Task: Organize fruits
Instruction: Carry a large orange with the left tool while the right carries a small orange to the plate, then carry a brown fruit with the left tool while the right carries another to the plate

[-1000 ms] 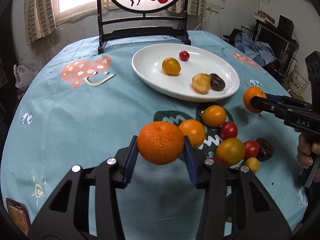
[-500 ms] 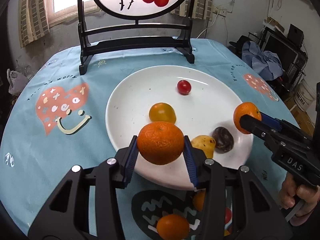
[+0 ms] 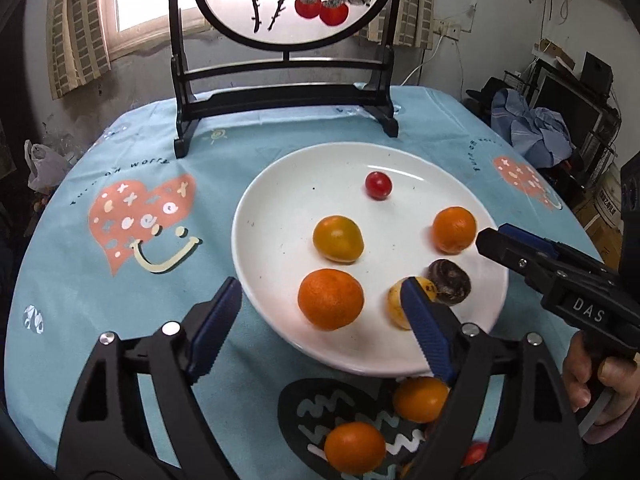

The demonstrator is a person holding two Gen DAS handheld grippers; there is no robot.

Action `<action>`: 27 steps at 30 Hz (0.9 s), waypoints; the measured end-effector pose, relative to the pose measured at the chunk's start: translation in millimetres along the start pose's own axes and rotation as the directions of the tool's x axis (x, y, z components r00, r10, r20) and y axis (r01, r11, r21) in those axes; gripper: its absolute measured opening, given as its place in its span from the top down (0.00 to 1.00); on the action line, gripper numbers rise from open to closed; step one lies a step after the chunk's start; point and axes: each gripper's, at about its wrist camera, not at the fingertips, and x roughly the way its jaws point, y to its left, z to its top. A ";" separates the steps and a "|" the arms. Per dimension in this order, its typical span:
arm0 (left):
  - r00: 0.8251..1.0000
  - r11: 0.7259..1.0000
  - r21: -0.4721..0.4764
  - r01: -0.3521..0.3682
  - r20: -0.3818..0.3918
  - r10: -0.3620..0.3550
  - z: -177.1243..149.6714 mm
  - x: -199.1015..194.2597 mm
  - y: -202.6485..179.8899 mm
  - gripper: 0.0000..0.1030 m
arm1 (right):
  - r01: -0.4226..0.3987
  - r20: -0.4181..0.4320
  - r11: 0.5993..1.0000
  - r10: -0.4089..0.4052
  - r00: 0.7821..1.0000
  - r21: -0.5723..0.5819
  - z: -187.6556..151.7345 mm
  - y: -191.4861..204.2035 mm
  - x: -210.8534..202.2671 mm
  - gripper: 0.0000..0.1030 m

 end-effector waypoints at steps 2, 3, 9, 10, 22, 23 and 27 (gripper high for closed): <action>1.000 1.000 -0.007 0.006 0.030 -0.005 -7.3 -20.9 0.9 0.09 | -0.005 0.010 1.000 0.006 1.000 -0.013 -4.3 5.3 -12.4 0.48; 0.999 1.000 -0.008 0.002 0.047 -0.001 -14.2 -31.6 1.3 0.09 | 0.003 0.020 0.999 -0.002 1.000 -0.032 -9.0 9.5 -20.1 0.48; 0.999 1.000 -0.008 -0.005 0.047 0.005 -71.0 -67.4 6.3 0.04 | 0.032 -0.010 0.992 -0.034 0.999 -0.119 -57.0 28.7 -60.2 0.47; 1.000 1.000 -0.019 0.003 0.027 -0.002 -82.2 -71.2 8.4 0.04 | 0.021 -0.026 0.993 -0.025 0.999 -0.118 -66.3 30.9 -67.2 0.44; 0.995 0.995 0.035 0.093 -0.034 -0.092 -172.4 -104.0 -4.0 0.04 | 0.077 -0.182 0.952 -0.135 0.974 -0.297 -138.1 52.1 -90.6 0.41; 0.994 0.994 0.031 0.105 -0.044 -0.104 -175.2 -101.6 -4.7 0.04 | 0.070 -0.191 0.949 -0.134 0.972 -0.308 -138.0 53.5 -87.4 0.41; 0.992 0.993 0.025 0.116 -0.062 -0.114 -180.0 -98.0 -4.4 0.04 | 0.078 -0.214 0.939 -0.156 0.964 -0.334 -137.8 56.5 -75.1 0.41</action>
